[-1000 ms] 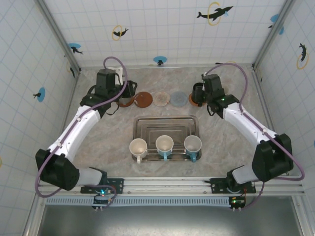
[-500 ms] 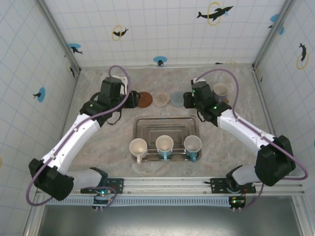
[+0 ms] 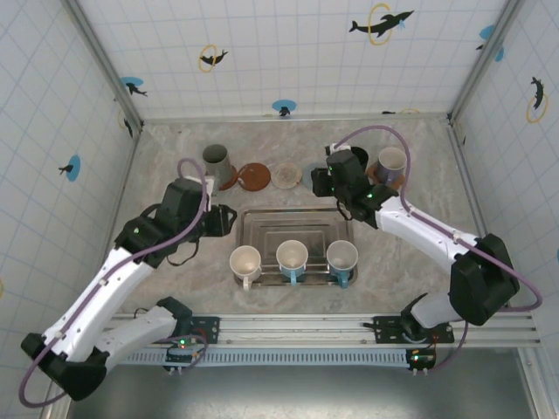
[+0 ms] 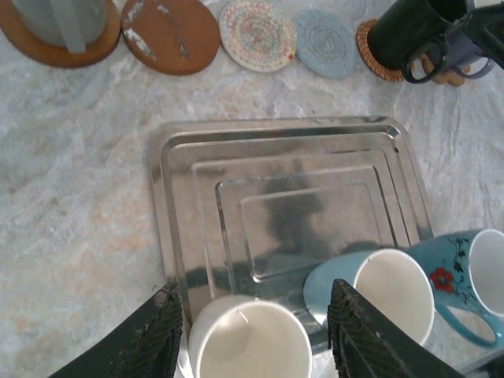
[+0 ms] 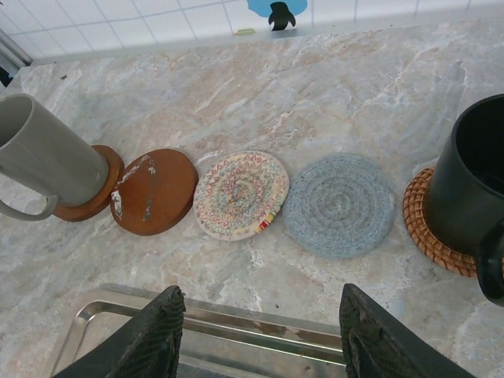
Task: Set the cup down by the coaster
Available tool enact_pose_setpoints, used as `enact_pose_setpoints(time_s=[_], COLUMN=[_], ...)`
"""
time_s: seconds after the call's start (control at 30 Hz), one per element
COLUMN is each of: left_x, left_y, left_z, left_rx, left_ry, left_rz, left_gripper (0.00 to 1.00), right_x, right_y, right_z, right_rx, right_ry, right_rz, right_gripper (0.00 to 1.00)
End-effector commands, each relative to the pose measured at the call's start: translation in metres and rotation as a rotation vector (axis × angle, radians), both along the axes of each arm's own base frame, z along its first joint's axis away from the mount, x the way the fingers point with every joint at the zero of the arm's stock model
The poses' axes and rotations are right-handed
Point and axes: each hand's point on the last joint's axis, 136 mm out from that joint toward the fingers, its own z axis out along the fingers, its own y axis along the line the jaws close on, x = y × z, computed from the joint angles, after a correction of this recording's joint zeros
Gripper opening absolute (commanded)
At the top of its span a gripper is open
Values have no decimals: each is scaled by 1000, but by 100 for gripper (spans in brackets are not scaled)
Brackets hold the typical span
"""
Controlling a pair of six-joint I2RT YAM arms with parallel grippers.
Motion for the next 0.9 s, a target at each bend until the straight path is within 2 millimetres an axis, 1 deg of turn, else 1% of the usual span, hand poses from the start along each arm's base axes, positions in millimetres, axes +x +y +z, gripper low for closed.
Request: enact_pose_setpoints(time_s=[0.0,0.3,0.47,0.57,0.73,0.87], left_x=[-19,-52,-71,-81,-95,-105], left_y=[7,3,-10,-13,-11,-17], left_z=[-18,-40,-49,-58,-75,-80], left_rx=[11,55,64,111,195,198], left_ry=[87,194,243,290,365,391], left_rz=[23,-50,-138,-175,-183,-203], left_gripper=[50,48,48,48,48,47], right_x=[4,1,0,0,0,0], right_y=[9,10,9,9,6,6], right_z=[-1,-2,-3,-4,-4,-7], right_rx=[23,13,11,8,-3,-10], right_ry=[-20,-18,-15,-13,-14,-10], right_rz=[-6,-6,-9,-9,-17,-18], right_gripper=[54,54,54,54,54,54])
